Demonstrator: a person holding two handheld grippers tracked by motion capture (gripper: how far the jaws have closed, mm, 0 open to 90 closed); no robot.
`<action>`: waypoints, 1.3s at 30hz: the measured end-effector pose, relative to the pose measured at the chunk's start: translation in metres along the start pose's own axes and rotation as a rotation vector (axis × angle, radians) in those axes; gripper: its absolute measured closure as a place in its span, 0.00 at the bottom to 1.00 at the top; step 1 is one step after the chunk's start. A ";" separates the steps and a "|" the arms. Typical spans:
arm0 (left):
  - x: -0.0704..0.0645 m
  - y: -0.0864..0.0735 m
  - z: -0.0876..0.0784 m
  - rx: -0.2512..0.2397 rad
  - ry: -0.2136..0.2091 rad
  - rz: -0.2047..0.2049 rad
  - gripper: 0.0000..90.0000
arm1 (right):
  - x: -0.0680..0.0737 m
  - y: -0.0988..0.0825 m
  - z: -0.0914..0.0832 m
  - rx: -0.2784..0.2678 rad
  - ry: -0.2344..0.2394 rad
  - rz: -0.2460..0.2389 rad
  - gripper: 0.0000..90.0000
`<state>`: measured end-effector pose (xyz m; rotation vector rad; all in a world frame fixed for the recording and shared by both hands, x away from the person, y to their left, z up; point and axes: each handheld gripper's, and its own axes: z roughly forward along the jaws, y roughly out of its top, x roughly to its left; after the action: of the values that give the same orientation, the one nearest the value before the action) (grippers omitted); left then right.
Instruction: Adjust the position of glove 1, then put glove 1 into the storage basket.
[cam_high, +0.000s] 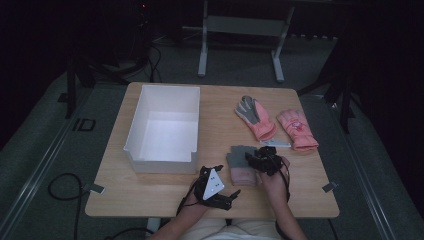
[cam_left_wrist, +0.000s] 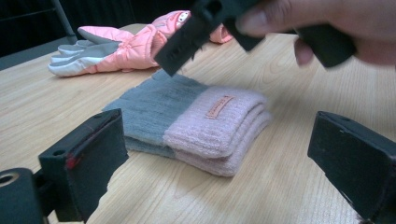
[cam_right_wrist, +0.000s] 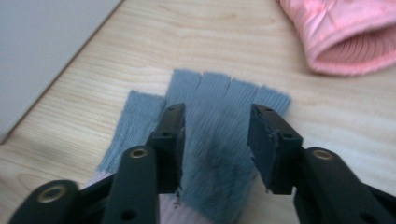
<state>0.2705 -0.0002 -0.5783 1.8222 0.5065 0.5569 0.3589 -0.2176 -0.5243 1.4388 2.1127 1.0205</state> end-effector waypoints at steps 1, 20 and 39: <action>0.000 0.000 0.001 0.004 -0.005 0.003 0.04 | -0.004 0.003 -0.001 0.000 0.019 -0.010 0.57; 0.022 0.043 0.039 0.237 -0.200 0.001 0.08 | -0.057 0.036 -0.014 -0.037 0.139 -0.275 0.53; 0.011 0.037 0.066 0.359 -0.256 0.310 0.32 | -0.050 0.032 0.044 0.099 0.189 -0.261 0.41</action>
<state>0.3217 -0.0542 -0.5600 2.2997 0.1541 0.4478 0.4280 -0.2415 -0.5336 1.1062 2.4394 0.9954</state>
